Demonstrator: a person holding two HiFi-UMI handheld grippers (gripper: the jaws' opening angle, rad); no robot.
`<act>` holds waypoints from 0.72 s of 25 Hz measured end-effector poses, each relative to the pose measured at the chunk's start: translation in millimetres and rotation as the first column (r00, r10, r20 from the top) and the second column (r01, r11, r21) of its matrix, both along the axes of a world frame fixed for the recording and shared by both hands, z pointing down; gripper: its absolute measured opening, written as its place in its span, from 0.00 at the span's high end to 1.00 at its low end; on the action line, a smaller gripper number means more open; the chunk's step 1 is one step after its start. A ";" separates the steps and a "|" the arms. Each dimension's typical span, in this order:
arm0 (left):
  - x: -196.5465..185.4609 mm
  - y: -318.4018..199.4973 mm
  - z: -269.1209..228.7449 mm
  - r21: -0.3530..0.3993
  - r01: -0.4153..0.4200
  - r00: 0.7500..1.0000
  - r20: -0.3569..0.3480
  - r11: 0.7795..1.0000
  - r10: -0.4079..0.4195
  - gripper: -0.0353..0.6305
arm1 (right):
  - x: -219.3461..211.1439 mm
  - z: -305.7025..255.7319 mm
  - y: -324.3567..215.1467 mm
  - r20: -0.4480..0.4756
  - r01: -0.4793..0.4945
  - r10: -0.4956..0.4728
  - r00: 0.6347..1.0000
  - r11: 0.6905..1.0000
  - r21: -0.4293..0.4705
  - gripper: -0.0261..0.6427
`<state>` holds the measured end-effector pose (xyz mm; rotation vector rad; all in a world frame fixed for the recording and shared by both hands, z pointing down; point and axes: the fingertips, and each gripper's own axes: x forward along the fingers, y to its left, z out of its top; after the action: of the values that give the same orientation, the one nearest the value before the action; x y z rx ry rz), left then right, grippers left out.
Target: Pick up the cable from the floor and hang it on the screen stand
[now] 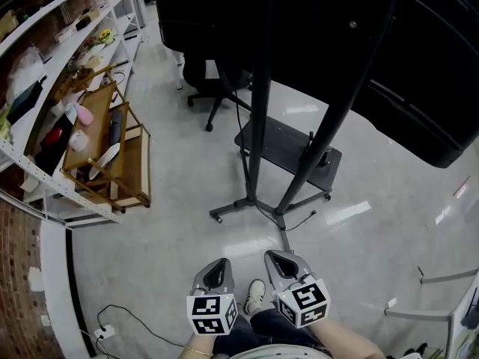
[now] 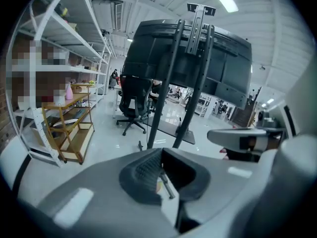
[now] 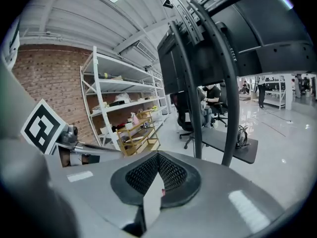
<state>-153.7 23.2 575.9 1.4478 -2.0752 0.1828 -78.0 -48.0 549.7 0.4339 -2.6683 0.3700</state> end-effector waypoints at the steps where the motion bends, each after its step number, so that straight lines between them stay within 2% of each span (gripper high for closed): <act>1: -4.7 -14.9 6.8 -0.007 -0.007 1.000 0.003 1.000 0.007 0.94 | -3.9 7.2 -13.2 -0.012 -0.008 0.008 1.000 1.000 -0.001 0.96; 4: -19.4 -54.0 35.9 -0.035 -0.011 1.000 -0.004 0.999 0.010 0.94 | -15.5 35.1 -45.2 -0.056 -0.036 0.035 0.998 0.999 -0.013 0.96; 7: -35.2 -90.8 77.6 -0.058 -0.002 0.998 -0.056 0.998 -0.001 0.94 | -27.4 70.0 -73.1 -0.093 -0.082 0.079 0.993 0.996 -0.030 0.96; 9: -46.8 -114.5 109.6 -0.076 -0.008 0.998 -0.064 0.997 0.003 0.94 | -36.6 96.8 -94.4 -0.114 -0.120 0.116 0.987 0.992 -0.031 0.96; 13: -73.2 -156.3 186.0 -0.125 -0.040 0.999 -0.023 0.991 0.038 0.94 | -63.0 159.0 -140.4 -0.153 -0.185 0.178 0.972 0.982 -0.027 0.96; 18: -97.1 -203.2 291.1 -0.162 -0.052 0.995 -0.091 0.985 0.038 0.94 | -90.9 251.7 -195.6 -0.167 -0.255 0.249 0.954 0.967 -0.014 0.96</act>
<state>-250.8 -179.9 867.0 1.3792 -1.9110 0.2959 -169.0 -243.6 801.4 0.7646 -2.4473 0.4354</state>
